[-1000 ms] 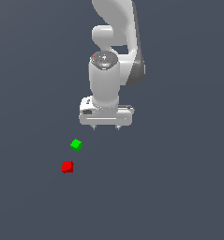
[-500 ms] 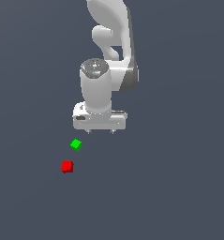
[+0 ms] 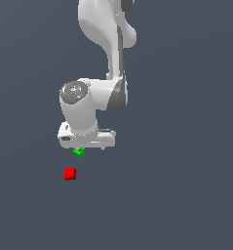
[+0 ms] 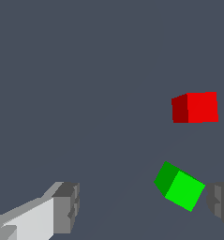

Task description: Stack the red cube on top of the green cube.

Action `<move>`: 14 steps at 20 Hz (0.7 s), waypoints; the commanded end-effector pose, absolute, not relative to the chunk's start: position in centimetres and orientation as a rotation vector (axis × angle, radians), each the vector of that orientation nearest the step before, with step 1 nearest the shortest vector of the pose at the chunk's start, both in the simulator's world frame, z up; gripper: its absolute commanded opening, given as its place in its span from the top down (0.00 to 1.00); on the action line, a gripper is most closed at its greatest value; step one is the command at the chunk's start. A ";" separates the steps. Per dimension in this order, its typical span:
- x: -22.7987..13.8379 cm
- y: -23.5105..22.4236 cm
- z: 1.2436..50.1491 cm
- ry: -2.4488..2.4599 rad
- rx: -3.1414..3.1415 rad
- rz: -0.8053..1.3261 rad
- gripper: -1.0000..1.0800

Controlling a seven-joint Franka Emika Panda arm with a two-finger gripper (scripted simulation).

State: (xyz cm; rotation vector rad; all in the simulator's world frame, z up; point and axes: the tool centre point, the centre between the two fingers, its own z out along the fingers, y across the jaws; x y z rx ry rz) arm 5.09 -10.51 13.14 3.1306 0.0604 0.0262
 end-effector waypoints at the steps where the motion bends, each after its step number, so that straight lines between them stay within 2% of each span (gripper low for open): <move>1: 6.1 -12.2 12.1 0.074 3.132 0.022 0.04; 14: 10.2 -18.4 8.3 0.127 3.137 0.006 0.04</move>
